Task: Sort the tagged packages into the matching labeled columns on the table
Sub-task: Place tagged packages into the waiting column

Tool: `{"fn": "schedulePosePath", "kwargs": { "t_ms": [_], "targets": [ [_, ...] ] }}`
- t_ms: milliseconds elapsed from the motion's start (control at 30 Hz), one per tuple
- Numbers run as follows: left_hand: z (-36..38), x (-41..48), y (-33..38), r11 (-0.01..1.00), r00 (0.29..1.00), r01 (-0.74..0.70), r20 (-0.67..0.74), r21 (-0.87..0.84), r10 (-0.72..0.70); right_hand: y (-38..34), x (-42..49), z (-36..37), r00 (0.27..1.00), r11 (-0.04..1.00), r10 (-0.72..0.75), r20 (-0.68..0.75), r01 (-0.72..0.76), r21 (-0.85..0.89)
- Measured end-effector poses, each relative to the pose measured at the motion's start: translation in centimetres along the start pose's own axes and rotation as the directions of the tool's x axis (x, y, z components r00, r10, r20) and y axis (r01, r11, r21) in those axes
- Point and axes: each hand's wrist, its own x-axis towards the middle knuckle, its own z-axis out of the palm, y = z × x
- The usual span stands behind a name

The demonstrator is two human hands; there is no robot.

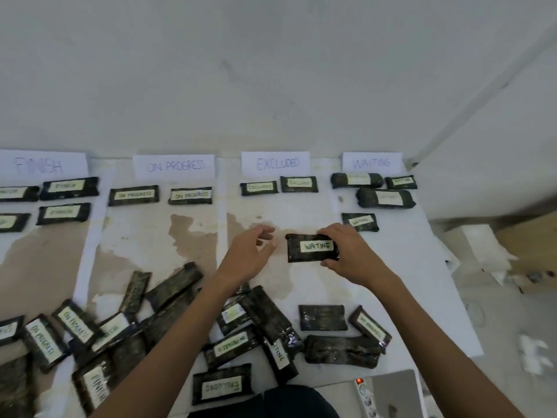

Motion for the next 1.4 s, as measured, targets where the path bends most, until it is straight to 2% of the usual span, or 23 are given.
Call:
{"fn": "schedulePosePath", "kwargs": {
  "t_ms": [167, 333, 633, 733, 833, 1233, 1400],
  "targets": [
    [6.7, 3.8, 2.2, 0.989, 0.996, -0.078, 0.061, 0.128, 0.071, 8.9, -1.5, -2.1, 0.992, 0.991, 0.126, -0.022, -0.125, 0.056],
    [13.1, 7.8, 2.4, 0.962, 0.991, -0.108, 0.107, 0.251, 0.084, 17.8, -0.5, -2.9, 0.978, 0.978, 0.206, -0.030, -0.205, 0.037],
    [21.0, 12.7, 1.7, 0.844, 0.988, -0.152, 0.110, 0.515, 0.111, 29.5, 3.9, -1.5, 0.936, 0.937, 0.350, -0.015, -0.350, 0.008],
    [22.5, 13.6, 1.7, 0.749, 0.969, -0.248, 0.158, 0.614, 0.191, 31.0, 4.8, -0.7, 0.939, 0.939, 0.344, -0.001, -0.344, -0.014],
    [23.3, 14.3, 2.1, 0.698, 0.958, -0.287, 0.204, 0.656, 0.203, 32.0, 5.6, -0.3, 0.938, 0.938, 0.346, 0.003, -0.346, -0.002],
    [22.7, 12.2, 3.8, 0.742, 0.952, -0.303, 0.153, 0.598, 0.265, 30.5, 4.6, -0.7, 0.937, 0.935, 0.348, -0.038, -0.350, -0.052],
    [21.7, 8.2, 3.5, 0.785, 0.958, -0.288, 0.169, 0.549, 0.233, 26.1, 0.6, -0.2, 0.942, 0.943, 0.330, -0.057, -0.327, 0.056]
  ]
}}
